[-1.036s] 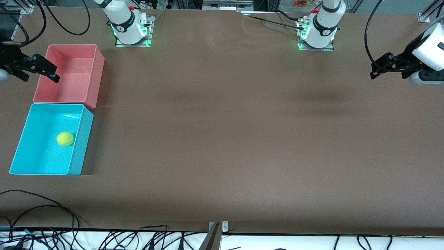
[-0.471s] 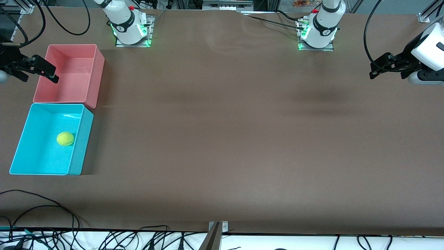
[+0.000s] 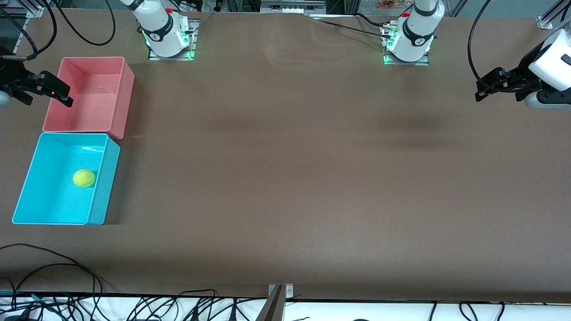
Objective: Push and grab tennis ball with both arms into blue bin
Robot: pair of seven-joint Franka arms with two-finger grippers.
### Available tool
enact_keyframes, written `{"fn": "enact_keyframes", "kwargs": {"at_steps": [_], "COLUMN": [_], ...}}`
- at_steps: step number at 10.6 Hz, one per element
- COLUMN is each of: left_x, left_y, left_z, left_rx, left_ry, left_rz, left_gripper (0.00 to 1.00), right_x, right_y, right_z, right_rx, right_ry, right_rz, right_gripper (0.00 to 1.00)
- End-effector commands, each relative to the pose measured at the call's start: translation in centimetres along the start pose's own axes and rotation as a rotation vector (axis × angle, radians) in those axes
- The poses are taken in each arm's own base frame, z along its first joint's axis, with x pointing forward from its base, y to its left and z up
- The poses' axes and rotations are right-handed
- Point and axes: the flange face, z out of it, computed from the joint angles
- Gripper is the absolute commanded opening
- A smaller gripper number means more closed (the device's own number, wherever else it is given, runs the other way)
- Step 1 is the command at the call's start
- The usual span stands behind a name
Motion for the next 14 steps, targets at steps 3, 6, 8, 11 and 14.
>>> {"fn": "enact_keyframes", "kwargs": {"at_steps": [3,6,8,11,14], "left_x": [0.18,0.19,0.19,0.19,0.18], "left_y": [0.05,-0.03,-0.03,-0.03,0.05], "left_z": [-0.6,-0.6,-0.6,-0.6,-0.6], "left_rx": [0.0,0.0,0.0,0.0,0.0], "left_ry": [-0.005,-0.005,-0.005,-0.005,-0.005], "left_rz": [0.007,0.005,0.005,0.005,0.007], "left_gripper": [1.0,1.0,1.0,1.0,1.0], "right_x": [0.03,0.02,-0.17,0.21,0.31], "right_y": [-0.18,-0.18,-0.5,-0.79,-0.63], "right_z": [-0.37,-0.22,-0.58,-0.02,0.03], "right_rx": [-0.014,-0.014,-0.023,-0.01,-0.01], "right_ry": [-0.01,-0.013,-0.011,-0.033,-0.03], "right_rz": [-0.016,-0.016,-0.025,-0.028,-0.025], "right_gripper": [1.0,1.0,1.0,1.0,1.0]}}
